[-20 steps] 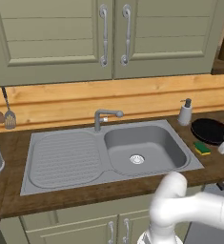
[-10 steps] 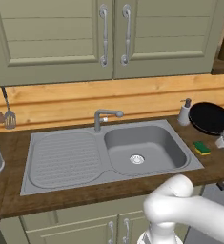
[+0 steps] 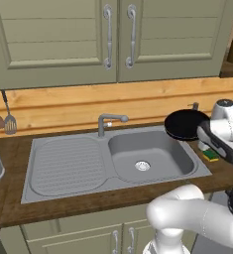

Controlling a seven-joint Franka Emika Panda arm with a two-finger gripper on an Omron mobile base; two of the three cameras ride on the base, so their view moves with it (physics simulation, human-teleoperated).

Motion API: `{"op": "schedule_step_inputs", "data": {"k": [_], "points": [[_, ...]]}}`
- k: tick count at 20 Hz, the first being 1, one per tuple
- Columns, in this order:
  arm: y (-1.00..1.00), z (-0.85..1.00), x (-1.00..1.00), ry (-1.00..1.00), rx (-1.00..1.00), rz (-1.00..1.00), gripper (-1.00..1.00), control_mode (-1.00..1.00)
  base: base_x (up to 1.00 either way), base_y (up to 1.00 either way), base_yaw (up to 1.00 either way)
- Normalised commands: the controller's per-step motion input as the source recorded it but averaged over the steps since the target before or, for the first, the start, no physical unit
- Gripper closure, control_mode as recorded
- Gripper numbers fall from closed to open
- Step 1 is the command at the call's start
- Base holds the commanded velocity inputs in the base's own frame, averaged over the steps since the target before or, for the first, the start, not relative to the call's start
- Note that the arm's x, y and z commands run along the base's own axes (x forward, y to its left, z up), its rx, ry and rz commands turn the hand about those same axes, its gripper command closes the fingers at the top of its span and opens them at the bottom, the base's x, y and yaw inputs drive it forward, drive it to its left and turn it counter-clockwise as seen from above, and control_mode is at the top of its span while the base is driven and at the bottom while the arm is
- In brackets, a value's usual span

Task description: Pick the pan and sponge and place them into the sink. Then turn on the water.

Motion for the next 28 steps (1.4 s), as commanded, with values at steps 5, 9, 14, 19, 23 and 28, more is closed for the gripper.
{"op": "schedule_step_inputs", "data": {"k": [5,9,14,19,23,28], "points": [[0.85,0.0,0.4,0.04,-0.09,0.18,1.0,-1.0,0.0,0.0,0.0],[0.57,-0.31,0.71,0.11,-0.03,0.07,1.0,-1.0,0.0,0.0,0.0],[0.48,-0.57,0.64,0.13,-0.02,0.07,1.0,-1.0,0.0,0.0,0.0],[0.29,-0.69,0.16,0.08,0.0,0.29,1.0,-1.0,0.0,0.0,0.0],[0.31,-0.73,0.14,0.05,0.0,0.36,1.0,-1.0,0.0,0.0,0.0],[0.32,-0.76,0.12,0.0,-0.06,0.15,1.0,-1.0,0.0,0.0,0.0]]}}
